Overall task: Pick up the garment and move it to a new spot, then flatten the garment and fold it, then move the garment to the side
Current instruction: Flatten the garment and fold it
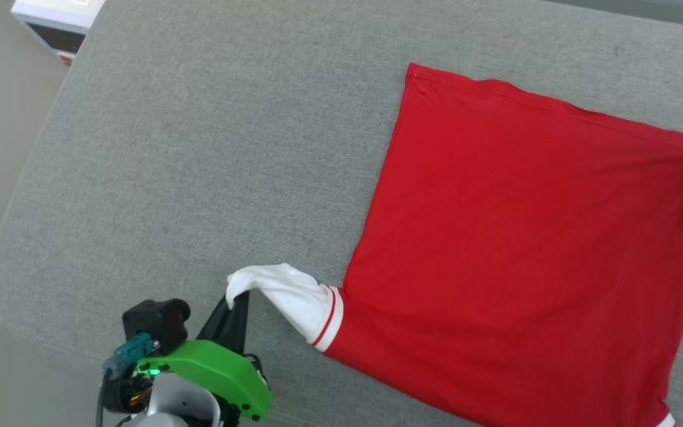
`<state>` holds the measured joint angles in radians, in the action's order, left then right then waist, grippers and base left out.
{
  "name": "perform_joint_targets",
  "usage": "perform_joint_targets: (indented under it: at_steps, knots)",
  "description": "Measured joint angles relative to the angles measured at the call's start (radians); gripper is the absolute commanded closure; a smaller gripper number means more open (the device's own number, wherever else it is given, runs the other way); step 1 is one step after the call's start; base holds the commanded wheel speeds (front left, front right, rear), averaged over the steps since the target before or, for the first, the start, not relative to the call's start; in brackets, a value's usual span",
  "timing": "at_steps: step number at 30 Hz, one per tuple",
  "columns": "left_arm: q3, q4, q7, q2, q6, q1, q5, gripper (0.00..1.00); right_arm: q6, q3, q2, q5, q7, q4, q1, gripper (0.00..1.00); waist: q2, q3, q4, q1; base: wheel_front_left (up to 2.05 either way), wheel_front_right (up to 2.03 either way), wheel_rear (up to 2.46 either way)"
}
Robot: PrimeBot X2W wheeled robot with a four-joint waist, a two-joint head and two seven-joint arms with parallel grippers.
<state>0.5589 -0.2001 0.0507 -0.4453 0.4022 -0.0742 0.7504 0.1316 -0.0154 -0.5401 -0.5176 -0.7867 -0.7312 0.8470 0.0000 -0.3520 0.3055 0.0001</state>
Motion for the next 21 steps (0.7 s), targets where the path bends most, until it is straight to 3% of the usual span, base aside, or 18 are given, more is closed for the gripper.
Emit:
perform_joint_targets:
  at_steps: [7, 13, 21]
  knots:
    - [-0.036, -0.002, -0.022, -0.044, 0.024, 0.038, 0.028, 1.0, 0.0, 0.051, -0.038, -0.032, 0.045, 0.087, -0.138, 1.0, 0.0, 0.046, -0.064, 0.0, 0.0, 0.0, 0.0]
    - [-0.068, -0.01, -0.049, -0.087, 0.041, 0.058, 0.044, 1.0, 0.0, 0.113, -0.032, -0.054, 0.078, 0.187, -0.308, 1.0, 0.0, 0.086, -0.136, -0.0001, 0.0, 0.0, 0.0]
    - [-0.093, 0.01, -0.086, -0.116, 0.042, 0.08, 0.088, 1.0, 0.0, 0.22, 0.068, -0.062, 0.126, 0.349, -0.604, 1.0, 0.0, 0.133, -0.245, -0.0001, 0.0, 0.0, 0.0]
